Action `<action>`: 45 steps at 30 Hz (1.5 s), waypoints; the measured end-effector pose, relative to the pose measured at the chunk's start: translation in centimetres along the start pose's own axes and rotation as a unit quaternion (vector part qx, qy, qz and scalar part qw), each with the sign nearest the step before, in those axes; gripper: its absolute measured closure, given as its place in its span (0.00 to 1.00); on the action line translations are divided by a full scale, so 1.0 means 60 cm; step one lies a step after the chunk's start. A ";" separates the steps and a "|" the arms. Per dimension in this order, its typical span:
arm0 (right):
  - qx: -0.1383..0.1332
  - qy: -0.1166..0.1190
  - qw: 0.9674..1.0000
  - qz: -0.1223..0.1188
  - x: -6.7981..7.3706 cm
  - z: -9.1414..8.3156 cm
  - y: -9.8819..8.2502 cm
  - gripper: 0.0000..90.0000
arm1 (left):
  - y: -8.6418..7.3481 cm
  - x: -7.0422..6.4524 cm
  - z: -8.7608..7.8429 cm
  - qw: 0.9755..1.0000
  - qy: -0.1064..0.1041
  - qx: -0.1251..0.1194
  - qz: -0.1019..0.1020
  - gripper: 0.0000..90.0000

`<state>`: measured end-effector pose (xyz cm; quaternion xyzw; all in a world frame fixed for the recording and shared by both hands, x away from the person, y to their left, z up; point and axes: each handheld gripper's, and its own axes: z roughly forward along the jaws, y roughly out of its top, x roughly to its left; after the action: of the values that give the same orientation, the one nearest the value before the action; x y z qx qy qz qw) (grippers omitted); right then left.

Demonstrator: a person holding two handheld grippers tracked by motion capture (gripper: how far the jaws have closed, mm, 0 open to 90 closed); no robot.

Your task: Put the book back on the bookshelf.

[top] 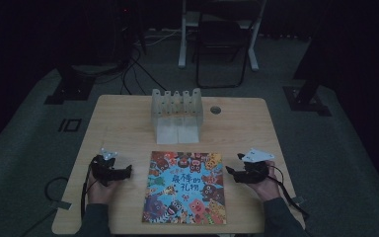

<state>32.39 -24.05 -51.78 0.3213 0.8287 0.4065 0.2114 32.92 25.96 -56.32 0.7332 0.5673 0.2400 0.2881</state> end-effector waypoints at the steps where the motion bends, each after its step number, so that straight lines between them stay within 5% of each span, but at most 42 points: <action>1: -0.001 0.001 1.000 0.000 0.001 0.001 0.002 0.32 | 0.000 0.000 0.000 1.000 0.000 0.000 0.000 0.01; 17: -0.003 0.022 1.000 0.006 0.002 0.026 0.013 0.28 | 0.000 0.000 0.000 1.000 0.000 0.000 0.000 0.01; 39: -0.014 0.037 0.999 -0.025 0.024 0.056 0.066 0.18 | 0.000 0.000 0.000 1.000 -0.002 0.000 0.002 0.01; 45: -0.011 0.038 0.999 -0.018 0.021 0.069 0.064 0.16 | 0.000 -0.002 0.000 1.000 -0.005 0.000 0.006 0.01</action>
<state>35.44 -19.17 -51.18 0.2882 0.8375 0.4235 0.1901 32.89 25.85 -56.31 0.7381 0.5613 0.2378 0.2892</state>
